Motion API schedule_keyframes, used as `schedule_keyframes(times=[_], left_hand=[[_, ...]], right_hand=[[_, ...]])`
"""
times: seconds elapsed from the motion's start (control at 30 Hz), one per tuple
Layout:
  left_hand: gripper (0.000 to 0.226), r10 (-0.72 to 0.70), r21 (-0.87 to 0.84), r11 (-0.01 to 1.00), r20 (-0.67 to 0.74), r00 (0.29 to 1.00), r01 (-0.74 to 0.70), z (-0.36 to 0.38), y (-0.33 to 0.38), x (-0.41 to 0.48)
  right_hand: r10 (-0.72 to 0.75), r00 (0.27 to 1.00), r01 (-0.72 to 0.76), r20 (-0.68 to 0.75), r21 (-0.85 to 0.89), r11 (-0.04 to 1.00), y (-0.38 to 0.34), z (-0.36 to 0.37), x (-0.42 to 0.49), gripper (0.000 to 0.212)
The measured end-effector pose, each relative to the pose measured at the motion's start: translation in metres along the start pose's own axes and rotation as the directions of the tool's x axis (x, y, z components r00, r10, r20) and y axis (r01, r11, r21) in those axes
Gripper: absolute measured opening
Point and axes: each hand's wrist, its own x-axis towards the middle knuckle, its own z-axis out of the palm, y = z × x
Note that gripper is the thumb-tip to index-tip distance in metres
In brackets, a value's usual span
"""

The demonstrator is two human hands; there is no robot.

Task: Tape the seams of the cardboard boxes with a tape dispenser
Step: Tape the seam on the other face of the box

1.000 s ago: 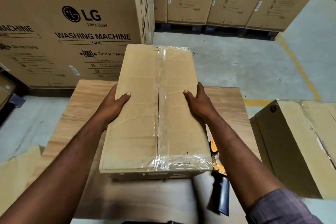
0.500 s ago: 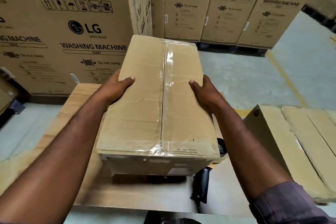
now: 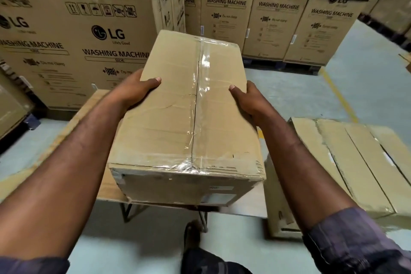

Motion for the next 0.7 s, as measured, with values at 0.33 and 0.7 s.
schedule_keyframes(times=[0.33,0.7], left_hand=[[0.036,0.003,-0.124,0.992,0.074,0.997,0.006,0.125,0.028,-0.032],[0.048,-0.033,-0.128,0.991,0.082,0.996,0.043,0.327,0.074,-0.011]], right_hand=[[0.05,0.998,-0.053,-0.039,-0.086,0.995,0.056,-0.125,-0.04,0.063],[0.032,0.999,-0.036,-0.04,-0.093,0.995,0.158,-0.303,0.001,0.054]])
